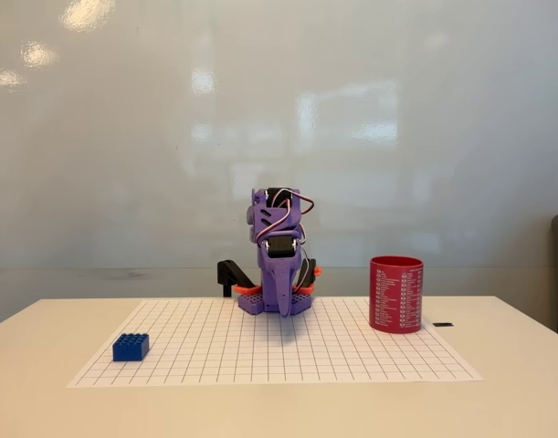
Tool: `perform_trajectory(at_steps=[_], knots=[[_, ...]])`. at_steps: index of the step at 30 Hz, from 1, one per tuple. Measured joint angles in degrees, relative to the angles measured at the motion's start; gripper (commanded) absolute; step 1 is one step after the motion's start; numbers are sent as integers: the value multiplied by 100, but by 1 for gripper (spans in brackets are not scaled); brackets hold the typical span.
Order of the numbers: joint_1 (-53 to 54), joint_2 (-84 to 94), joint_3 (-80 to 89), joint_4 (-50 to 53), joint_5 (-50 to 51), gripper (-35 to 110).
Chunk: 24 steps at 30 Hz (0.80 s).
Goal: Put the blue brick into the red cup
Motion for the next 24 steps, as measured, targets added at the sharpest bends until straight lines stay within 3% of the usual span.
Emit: perform_trajectory(at_steps=[24], knots=[[-79, -220, -79, -35, 149, -1]])
